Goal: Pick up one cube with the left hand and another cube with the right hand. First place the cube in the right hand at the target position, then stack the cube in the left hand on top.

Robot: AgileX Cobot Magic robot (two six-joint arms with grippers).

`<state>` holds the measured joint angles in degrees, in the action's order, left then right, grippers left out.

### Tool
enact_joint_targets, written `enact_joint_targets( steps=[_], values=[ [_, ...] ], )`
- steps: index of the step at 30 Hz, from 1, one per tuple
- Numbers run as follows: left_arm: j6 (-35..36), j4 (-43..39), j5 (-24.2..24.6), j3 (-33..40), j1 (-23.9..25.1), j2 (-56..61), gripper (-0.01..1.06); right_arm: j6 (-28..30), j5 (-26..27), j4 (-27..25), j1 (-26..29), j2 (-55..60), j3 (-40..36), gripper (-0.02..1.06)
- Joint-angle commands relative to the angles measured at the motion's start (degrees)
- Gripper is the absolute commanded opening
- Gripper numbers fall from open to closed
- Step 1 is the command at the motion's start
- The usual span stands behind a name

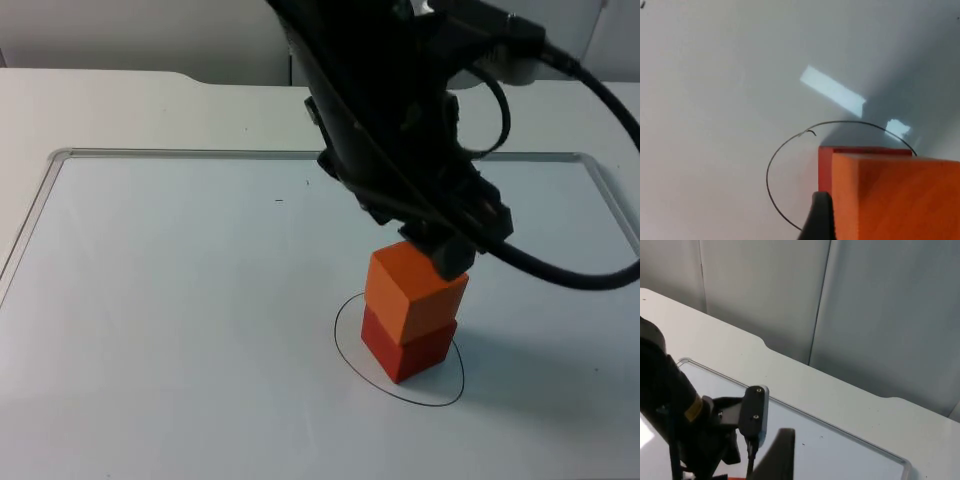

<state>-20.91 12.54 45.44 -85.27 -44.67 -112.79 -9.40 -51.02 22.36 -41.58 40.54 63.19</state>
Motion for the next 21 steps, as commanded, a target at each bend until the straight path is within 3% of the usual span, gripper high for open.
enact_joint_targets(
  steps=[1,14,21],
  values=[
    [0.34,-0.68,0.24,-0.21,-0.40,2.73,0.69,0.30,0.25,-0.17,-0.20,-0.28,0.30,0.93],
    [0.45,-2.96,2.23,-0.10,-0.40,29.80,0.69,0.66,0.25,-1.10,-0.20,-0.28,0.30,0.93],
    [4.86,-10.30,11.38,0.02,-0.40,44.21,0.69,5.77,2.48,-4.85,-0.20,-0.68,-0.62,0.93]
  ],
)
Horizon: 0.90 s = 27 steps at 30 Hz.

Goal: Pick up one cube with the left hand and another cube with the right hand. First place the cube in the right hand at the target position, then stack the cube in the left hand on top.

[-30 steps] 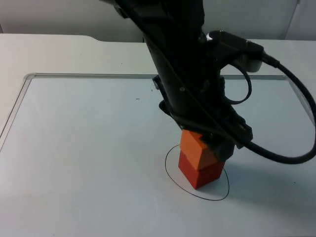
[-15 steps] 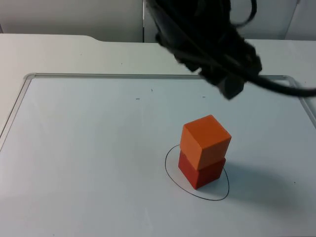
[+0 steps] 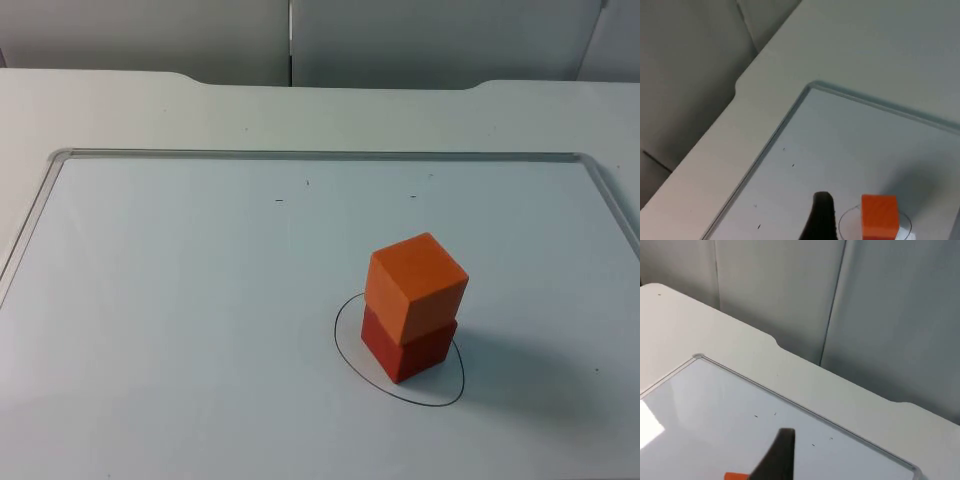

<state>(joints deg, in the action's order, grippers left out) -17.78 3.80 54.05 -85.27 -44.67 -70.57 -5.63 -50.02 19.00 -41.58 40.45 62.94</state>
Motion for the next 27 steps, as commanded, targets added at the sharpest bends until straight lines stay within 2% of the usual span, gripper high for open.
enact_joint_targets(
  steps=[1,3,5,7,9,10,14,16,19,25,27],
  values=[
    [2.72,-2.78,5.01,0.02,-0.40,3.92,0.69,3.43,2.80,-2.74,-0.20,-0.89,-1.32,0.93],
    [3.79,-3.80,8.47,0.50,-0.40,7.32,0.69,5.63,6.67,-4.97,-0.20,-2.40,-4.70,0.93],
    [3.79,-3.80,8.47,1.84,-0.40,9.43,0.69,6.22,8.43,-6.11,-0.20,-3.48,-6.73,0.93],
    [4.75,-3.80,7.32,6.14,-0.40,13.73,0.69,6.22,10.01,-6.81,-0.20,-5.28,-10.65,0.93],
    [5.81,-4.91,5.21,14.54,-0.40,20.10,0.69,5.99,10.11,-8.47,-0.20,-7.52,-13.94,0.93],
    [5.81,-4.91,5.21,14.54,-0.40,20.10,0.69,5.99,10.11,-8.47,-0.20,-7.52,-13.94,0.93],
    [9.56,-8.79,2.03,28.16,-0.40,30.22,0.69,6.10,10.11,-11.48,-0.20,-10.95,-16.89,0.93],
    [10.35,-9.23,1.92,29.24,-0.40,31.10,0.69,6.10,10.00,-11.76,-0.20,-12.01,-17.46,0.93],
    [14.45,-11.29,1.67,38.27,-0.40,39.60,0.69,6.10,9.58,-11.86,-0.20,-15.42,-18.92,0.93],
    [17.78,-11.38,2.39,44.90,-0.40,49.31,0.69,6.10,8.62,-12.28,-0.20,-19.79,-22.87,0.93],
    [18.12,-11.38,4.40,46.84,-0.40,55.62,0.69,6.10,8.31,-13.32,-0.20,-22.06,-25.65,0.93]
  ],
)
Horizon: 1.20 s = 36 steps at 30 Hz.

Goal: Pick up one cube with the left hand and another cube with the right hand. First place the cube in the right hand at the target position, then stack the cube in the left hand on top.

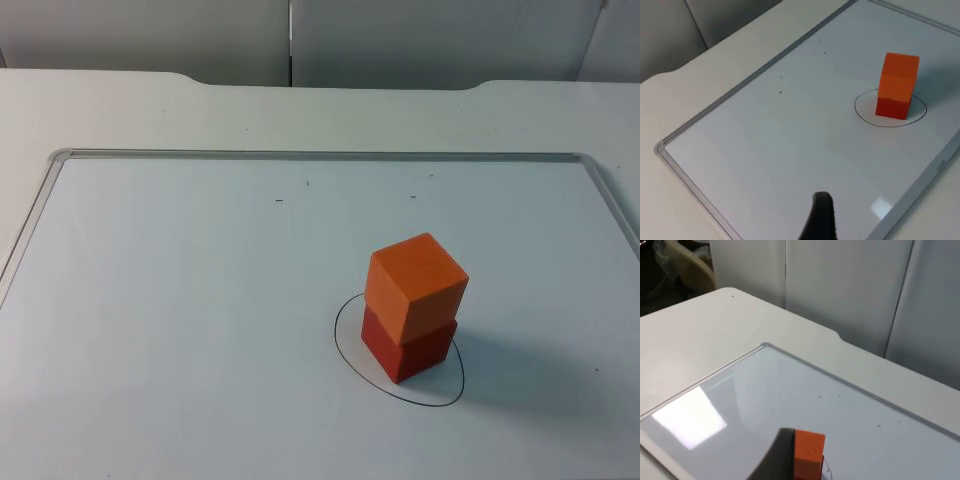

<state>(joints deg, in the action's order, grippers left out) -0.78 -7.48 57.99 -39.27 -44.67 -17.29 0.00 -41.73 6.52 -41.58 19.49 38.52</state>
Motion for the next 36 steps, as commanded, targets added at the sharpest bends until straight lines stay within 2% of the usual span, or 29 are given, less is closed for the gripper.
enact_joint_targets(
  steps=[1,8,10,13,20,21,24,26,28,36],
  values=[
    [1.11,-0.23,1.43,1.08,-0.40,4.36,0.69,0.47,0.02,-1.33,-0.20,-2.01,-2.27,0.93],
    [2.52,-0.05,3.48,1.34,-0.40,17.13,0.69,0.99,-0.82,-2.33,-0.20,-6.69,-5.21,0.93],
    [2.52,0.32,3.74,1.34,-0.40,17.29,0.69,0.99,-1.50,-2.33,-0.20,-7.29,-5.21,0.93],
    [2.52,1.41,7.11,1.76,-0.40,17.29,0.69,1.75,-3.88,-2.57,-0.20,-8.90,-5.21,0.93],
    [2.52,4.62,7.47,7.33,-0.40,17.29,0.70,2.71,-7.19,-2.81,-0.20,-10.29,-5.21,0.93],
    [2.52,4.73,7.47,8.38,-0.40,17.29,0.72,3.09,-7.42,-3.12,-0.20,-10.59,-5.21,0.93],
    [2.52,3.98,7.09,8.10,-0.29,17.29,0.89,3.43,-8.62,-3.89,-0.20,-11.20,-5.21,0.93],
    [2.52,3.98,6.98,8.10,-0.29,17.29,0.91,3.43,-8.77,-3.89,-0.20,-11.20,-5.21,0.93],
    [2.25,3.98,6.85,8.10,-0.29,17.29,1.01,3.43,-10.51,-3.89,-0.20,-11.20,-5.21,0.93],
    [0.06,4.11,6.85,8.10,-0.29,17.29,1.04,3.43,-12.44,-3.89,-0.20,-11.20,-5.21,0.93]
  ],
)
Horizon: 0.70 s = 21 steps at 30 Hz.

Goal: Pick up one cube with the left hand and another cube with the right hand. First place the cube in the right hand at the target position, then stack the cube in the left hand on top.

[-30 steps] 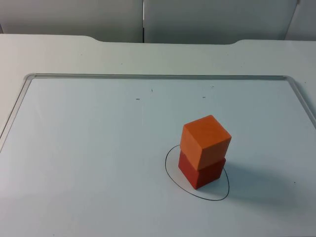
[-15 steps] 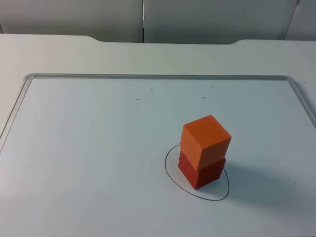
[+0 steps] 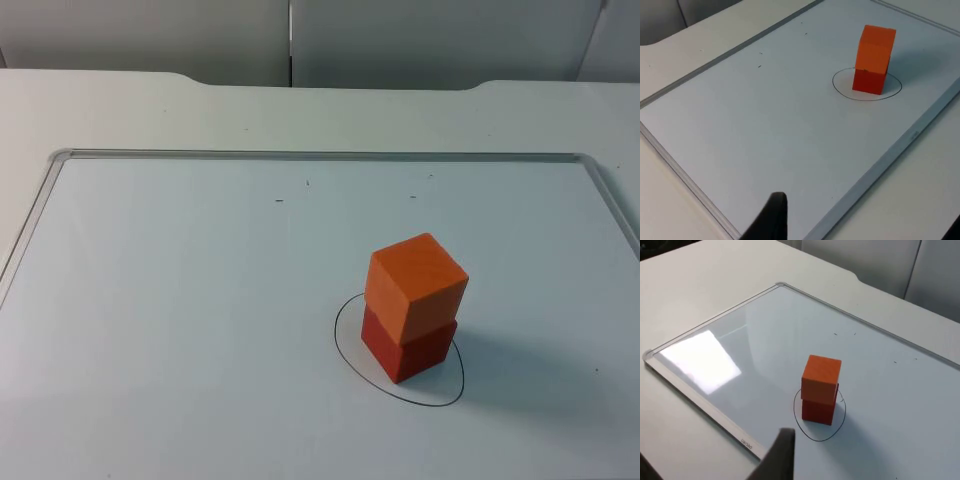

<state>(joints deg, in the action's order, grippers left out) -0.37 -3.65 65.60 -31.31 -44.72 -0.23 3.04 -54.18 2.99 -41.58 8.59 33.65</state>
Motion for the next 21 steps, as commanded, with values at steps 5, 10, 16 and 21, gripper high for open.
enact_joint_targets(
  steps=[5,10,16,21],
  values=[
    [-1.12,0.75,-0.75,0.14,-0.24,0.23,1.04,0.39,0.01,-0.36,-0.20,-0.29,-0.35,0.93],
    [-1.12,0.52,-0.75,0.14,-0.24,0.23,1.04,0.39,0.01,-0.36,-0.20,-0.29,-0.35,0.93],
    [-0.92,0.40,2.22,-0.19,-0.24,0.23,1.04,0.39,-1.20,-0.36,-0.20,-0.29,-0.35,0.93],
    [-0.92,0.40,2.22,-0.19,-0.24,0.23,1.04,0.39,-1.59,-0.36,-0.20,-0.29,-0.35,0.93]
  ],
)
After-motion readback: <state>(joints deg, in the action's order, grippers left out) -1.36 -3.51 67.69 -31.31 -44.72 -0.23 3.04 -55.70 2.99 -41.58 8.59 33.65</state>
